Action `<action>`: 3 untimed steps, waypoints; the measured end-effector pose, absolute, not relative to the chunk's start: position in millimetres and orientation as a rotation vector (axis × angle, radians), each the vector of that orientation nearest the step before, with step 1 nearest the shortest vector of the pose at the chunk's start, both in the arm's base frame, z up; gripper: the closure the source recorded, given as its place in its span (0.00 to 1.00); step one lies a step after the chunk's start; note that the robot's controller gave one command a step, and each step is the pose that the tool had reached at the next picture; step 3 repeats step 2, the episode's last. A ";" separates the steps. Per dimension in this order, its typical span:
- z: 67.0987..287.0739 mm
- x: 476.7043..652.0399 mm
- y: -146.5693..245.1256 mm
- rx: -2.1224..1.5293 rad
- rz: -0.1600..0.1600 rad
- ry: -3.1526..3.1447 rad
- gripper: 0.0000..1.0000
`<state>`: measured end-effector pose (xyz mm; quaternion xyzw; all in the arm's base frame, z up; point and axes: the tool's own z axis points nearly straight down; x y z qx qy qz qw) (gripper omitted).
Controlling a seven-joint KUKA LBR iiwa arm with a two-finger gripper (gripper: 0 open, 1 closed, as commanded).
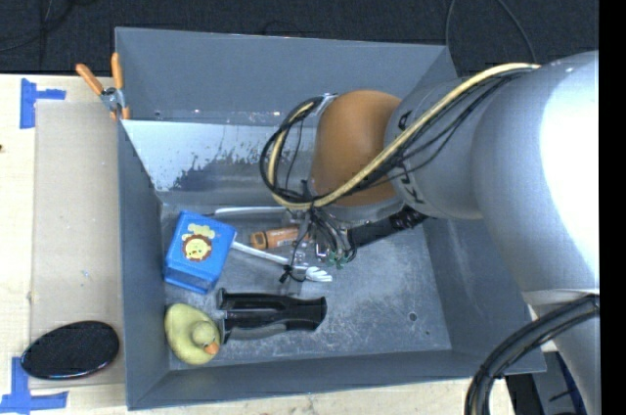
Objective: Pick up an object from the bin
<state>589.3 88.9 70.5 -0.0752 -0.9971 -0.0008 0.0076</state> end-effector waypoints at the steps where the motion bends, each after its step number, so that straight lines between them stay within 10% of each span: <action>1: 69.6 594.0 69.0 -0.767 -0.001 -3.037 0.00; 2: 69.4 573.5 24.4 -0.384 0.000 -3.100 1.00; 3: 69.4 573.5 24.4 -0.384 0.000 -3.100 1.00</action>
Offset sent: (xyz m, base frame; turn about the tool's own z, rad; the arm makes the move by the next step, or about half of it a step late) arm -0.0154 -0.0640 -0.0005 0.0949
